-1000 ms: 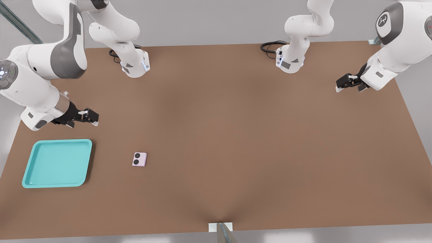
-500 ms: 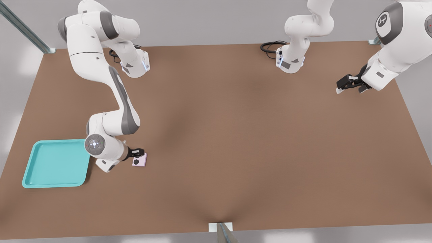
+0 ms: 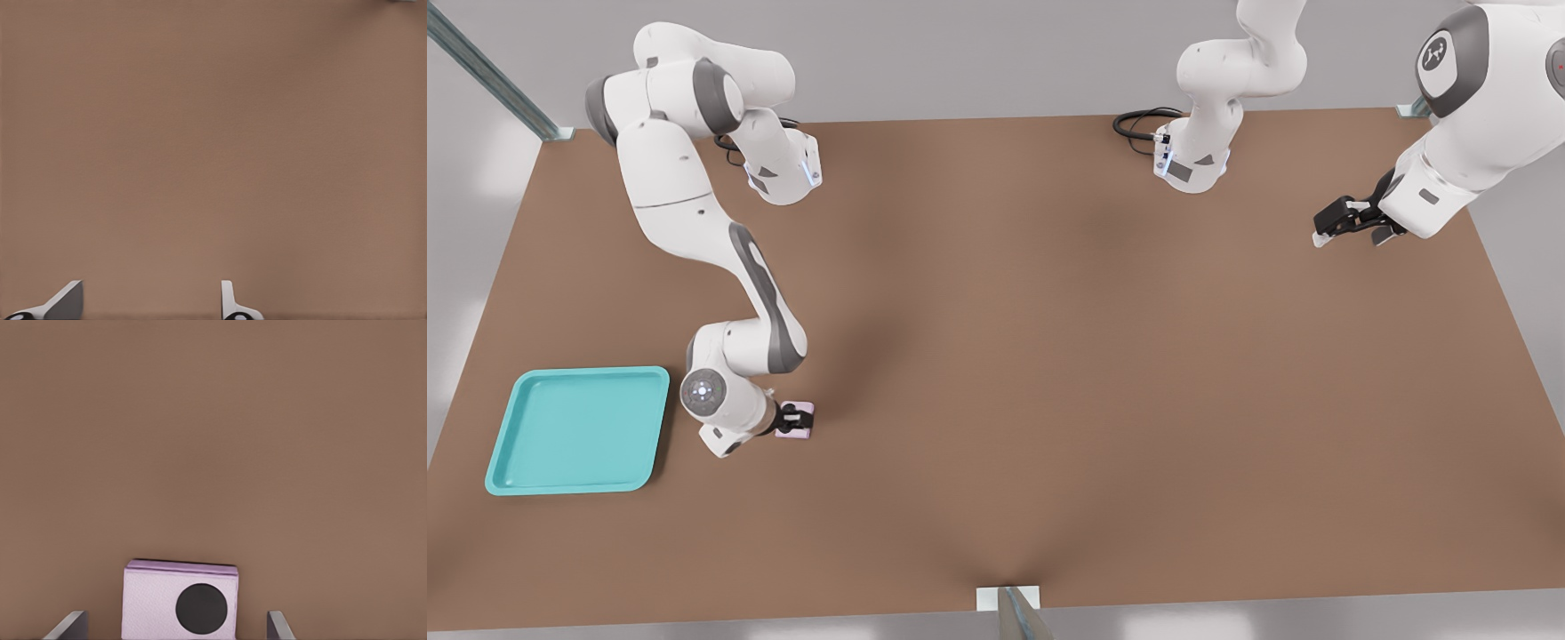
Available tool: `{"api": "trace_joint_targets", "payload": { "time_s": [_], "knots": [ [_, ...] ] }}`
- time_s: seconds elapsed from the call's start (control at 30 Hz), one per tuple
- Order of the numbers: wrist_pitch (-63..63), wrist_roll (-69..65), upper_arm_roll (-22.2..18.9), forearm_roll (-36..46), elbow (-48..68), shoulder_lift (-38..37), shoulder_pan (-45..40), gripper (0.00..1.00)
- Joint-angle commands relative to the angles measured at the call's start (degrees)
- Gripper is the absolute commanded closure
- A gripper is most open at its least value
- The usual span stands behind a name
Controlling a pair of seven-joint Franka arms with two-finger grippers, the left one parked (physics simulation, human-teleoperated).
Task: Keep left arm still and place phone on the tray with right arm
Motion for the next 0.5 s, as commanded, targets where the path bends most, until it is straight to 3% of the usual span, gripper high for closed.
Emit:
{"api": "trace_joint_targets", "payload": {
  "time_s": [0.0, 0.47],
  "knots": [
    [5.3, 2.9, 0.0, 0.1, -0.7, 0.0, -0.1, 0.00],
    [5.3, 6.3, 0.0, 0.1, -3.8, 0.2, 0.4, 0.00]
  ]
}}
